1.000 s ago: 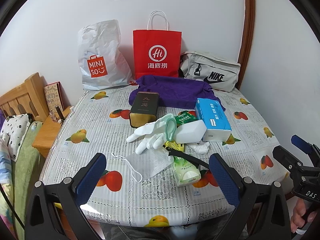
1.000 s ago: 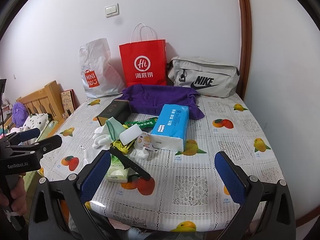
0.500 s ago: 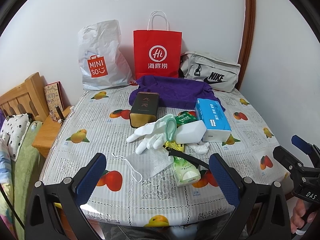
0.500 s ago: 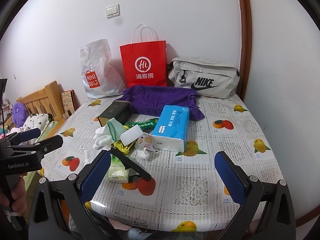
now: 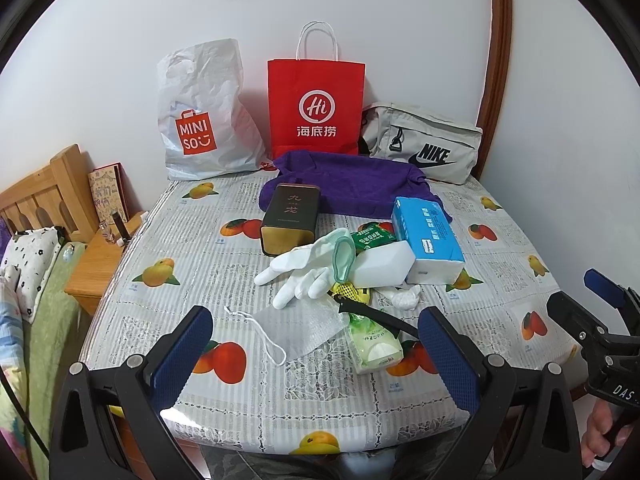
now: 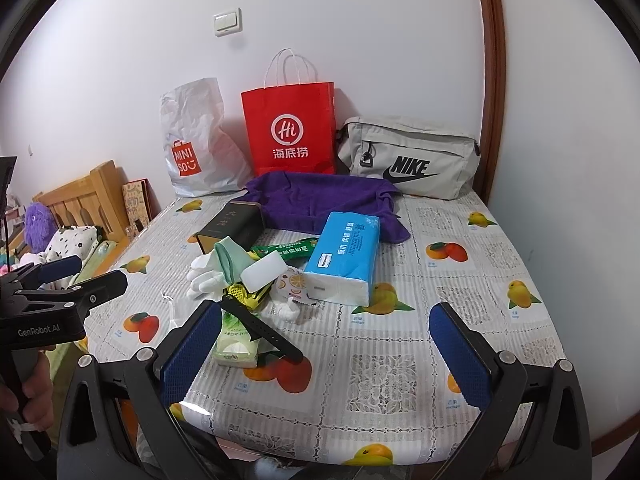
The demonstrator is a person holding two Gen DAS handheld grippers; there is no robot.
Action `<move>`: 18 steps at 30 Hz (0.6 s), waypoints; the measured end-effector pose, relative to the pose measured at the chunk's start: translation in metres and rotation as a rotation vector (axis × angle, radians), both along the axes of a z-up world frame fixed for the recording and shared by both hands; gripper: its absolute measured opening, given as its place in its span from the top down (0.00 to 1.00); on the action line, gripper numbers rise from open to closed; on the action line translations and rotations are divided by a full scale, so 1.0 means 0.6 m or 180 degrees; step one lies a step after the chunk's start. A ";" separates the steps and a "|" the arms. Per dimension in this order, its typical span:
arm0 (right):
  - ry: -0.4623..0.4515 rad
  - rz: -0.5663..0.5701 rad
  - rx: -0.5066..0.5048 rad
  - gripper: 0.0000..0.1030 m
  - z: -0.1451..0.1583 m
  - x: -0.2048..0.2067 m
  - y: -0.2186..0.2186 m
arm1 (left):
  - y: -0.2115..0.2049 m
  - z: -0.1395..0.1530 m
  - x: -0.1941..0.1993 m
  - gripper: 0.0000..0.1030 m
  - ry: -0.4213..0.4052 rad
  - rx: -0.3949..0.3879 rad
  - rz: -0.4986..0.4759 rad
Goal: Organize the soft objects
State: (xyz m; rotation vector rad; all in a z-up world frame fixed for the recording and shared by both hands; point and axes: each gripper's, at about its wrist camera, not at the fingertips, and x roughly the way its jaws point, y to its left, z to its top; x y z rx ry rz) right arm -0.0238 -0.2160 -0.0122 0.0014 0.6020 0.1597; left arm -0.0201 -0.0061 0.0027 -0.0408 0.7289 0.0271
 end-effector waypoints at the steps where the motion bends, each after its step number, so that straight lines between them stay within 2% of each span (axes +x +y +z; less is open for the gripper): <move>1: 0.0000 0.0004 0.0004 0.00 0.000 0.001 0.000 | 0.000 0.000 0.000 0.00 -0.0001 0.0001 -0.0001; 5: 0.0009 0.0016 0.0023 0.00 0.000 0.004 0.000 | 0.000 0.000 0.000 0.00 0.0003 -0.0003 0.0004; 9: 0.0013 0.0019 0.0052 0.00 -0.006 0.010 -0.003 | 0.010 -0.009 0.016 0.00 0.0092 -0.0125 -0.0063; 18: 0.0213 0.0143 0.0065 0.00 -0.054 0.045 0.005 | 0.037 -0.075 0.059 0.00 0.0352 -0.0168 0.0025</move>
